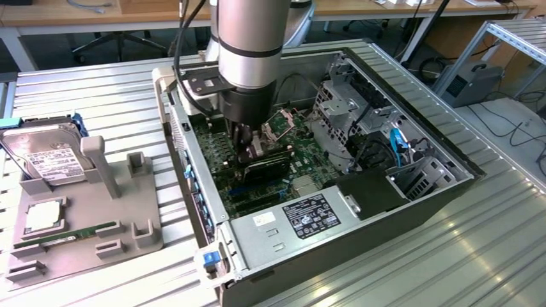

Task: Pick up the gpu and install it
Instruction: 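Press down on the gpu until it lock into place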

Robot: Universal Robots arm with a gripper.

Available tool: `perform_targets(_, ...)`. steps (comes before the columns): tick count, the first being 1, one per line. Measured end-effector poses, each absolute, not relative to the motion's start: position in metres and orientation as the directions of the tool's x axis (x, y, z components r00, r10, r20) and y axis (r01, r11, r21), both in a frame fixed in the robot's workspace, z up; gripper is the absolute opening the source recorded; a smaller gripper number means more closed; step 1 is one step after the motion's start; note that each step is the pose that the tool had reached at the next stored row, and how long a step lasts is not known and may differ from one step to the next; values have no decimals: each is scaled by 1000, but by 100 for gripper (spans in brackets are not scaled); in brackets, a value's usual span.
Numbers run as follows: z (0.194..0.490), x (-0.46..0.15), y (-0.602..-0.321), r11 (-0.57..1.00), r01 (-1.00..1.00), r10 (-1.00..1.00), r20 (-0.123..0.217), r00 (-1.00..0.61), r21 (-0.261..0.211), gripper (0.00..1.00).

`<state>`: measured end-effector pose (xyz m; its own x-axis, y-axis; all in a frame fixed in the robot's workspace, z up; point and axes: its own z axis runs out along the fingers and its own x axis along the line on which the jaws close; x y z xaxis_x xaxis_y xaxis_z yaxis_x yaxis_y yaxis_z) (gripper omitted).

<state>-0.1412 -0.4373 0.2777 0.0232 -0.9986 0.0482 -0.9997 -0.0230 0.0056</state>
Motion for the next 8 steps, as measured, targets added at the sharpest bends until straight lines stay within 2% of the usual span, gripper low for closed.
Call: perform_targets(8, 273, -151, -437, -23, -1000, -999, 49, 24, 6, 11)
